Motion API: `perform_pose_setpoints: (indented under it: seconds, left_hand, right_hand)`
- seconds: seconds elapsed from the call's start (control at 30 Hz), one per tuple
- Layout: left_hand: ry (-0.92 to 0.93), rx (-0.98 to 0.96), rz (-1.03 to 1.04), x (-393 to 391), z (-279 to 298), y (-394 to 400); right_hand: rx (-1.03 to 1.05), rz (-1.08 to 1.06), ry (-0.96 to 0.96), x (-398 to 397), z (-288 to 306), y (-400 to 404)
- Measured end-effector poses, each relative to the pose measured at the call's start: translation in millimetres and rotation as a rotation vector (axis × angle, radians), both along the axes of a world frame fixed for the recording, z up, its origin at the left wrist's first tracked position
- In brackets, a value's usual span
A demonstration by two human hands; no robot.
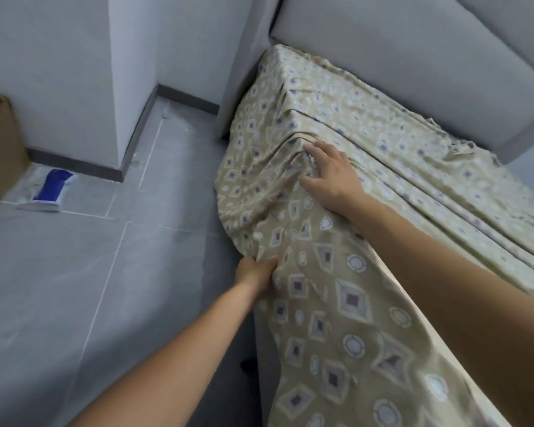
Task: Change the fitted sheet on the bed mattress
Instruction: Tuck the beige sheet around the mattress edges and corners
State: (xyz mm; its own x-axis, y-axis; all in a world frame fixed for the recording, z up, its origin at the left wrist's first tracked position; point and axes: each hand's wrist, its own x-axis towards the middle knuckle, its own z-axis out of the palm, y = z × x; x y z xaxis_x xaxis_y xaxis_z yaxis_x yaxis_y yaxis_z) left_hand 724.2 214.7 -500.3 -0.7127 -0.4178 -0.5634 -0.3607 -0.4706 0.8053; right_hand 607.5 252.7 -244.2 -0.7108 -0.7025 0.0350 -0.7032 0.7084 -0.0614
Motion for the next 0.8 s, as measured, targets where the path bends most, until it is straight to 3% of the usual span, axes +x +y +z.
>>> perform_pose_setpoints:
  seconds: [0.13, 0.23, 0.4, 0.63, 0.73, 0.8]
  left_hand:
    - [0.005, -0.439, 0.013, 18.5, 32.7, -2.2]
    - [-0.050, -0.750, -0.094, 38.8, 25.3, -9.0]
    - [-0.207, -0.969, -0.285, 70.0, -17.3, -15.5]
    - [-0.439, -1.002, -0.388, 93.2, -66.5, -48.9]
    - [-0.338, -0.857, -0.399, 87.7, -70.5, -45.2]
    - [-0.295, -0.689, -0.298, 86.6, -68.7, -40.0]
  right_hand:
    - [0.096, 0.038, 0.024, 21.6, 5.5, 8.4]
    - [0.103, 0.064, 0.045, 27.4, 6.4, 9.4]
    - [0.132, 0.067, 0.076, 31.7, 8.6, 14.5]
    - [0.171, 0.148, 0.101, 36.8, -7.4, 29.5]
    - [0.144, 0.107, 0.091, 36.8, -11.4, 27.1]
    - [0.171, 0.088, 0.113, 39.4, -13.3, 25.2]
